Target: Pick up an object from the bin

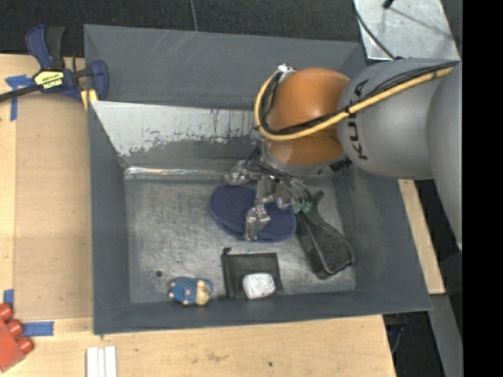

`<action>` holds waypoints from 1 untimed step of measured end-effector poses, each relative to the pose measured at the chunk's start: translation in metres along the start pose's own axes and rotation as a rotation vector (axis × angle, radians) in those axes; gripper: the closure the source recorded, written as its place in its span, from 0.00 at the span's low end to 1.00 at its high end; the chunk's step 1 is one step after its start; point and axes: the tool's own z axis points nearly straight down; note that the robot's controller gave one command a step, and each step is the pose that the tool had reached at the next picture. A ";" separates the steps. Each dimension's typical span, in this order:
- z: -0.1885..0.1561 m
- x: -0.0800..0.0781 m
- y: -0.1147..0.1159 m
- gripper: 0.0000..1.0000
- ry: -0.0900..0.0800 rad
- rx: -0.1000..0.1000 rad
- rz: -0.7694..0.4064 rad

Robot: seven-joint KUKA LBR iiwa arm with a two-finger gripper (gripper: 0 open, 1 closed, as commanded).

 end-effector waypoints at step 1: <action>-0.002 -0.001 0.003 1.00 -0.003 -0.002 -0.002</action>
Offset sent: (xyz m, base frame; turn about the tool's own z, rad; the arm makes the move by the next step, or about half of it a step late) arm 0.0000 0.0000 0.0000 0.0000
